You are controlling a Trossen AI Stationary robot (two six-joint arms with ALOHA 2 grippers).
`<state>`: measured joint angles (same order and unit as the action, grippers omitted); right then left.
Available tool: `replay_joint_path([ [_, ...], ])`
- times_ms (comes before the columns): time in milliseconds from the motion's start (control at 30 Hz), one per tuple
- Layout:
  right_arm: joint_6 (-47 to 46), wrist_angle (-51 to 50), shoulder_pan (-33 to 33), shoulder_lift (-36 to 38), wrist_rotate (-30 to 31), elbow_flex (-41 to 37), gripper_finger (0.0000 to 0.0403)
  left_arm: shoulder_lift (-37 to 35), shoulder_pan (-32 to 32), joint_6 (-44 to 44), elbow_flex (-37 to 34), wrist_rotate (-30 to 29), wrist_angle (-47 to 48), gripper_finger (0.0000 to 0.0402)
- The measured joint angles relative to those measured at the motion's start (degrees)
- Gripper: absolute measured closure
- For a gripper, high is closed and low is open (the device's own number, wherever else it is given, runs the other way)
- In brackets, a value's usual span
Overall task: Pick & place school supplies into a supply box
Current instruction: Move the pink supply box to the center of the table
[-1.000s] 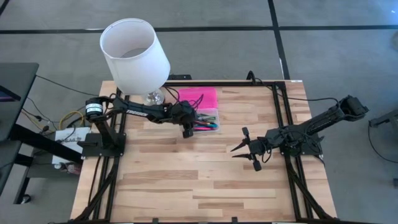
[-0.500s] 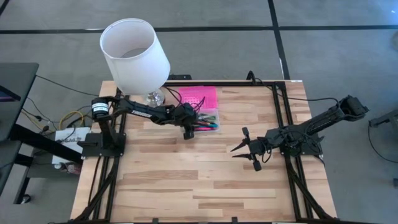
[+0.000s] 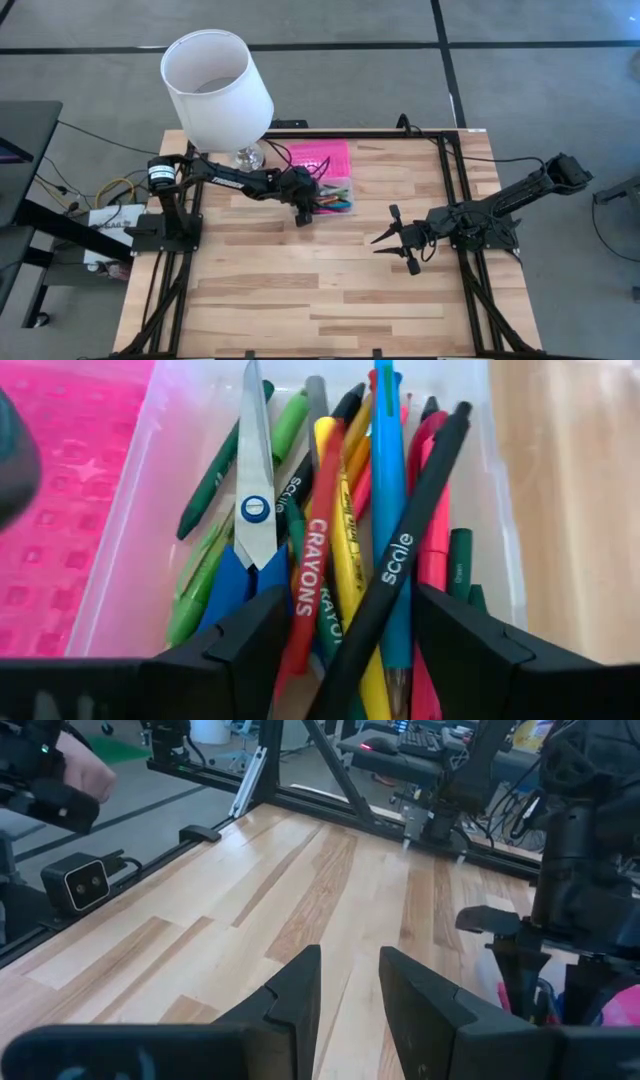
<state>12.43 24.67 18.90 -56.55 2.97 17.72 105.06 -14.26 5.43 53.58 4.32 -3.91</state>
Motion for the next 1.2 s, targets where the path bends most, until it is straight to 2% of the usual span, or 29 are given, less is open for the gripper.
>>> replay_joint_path([
  [233, 0.0, -0.2, 0.0, 0.0, 0.0, 0.0, 0.0303, 0.1, 2.1, -1.8, 0.0, 2.3, 0.0, 0.0193],
  [1200, -0.4, -0.2, 0.0, 0.0, 0.0, 0.0, 0.0303, 0.2, 18.5, -4.2, -0.1, -0.5, -7.1, 0.0193],
])
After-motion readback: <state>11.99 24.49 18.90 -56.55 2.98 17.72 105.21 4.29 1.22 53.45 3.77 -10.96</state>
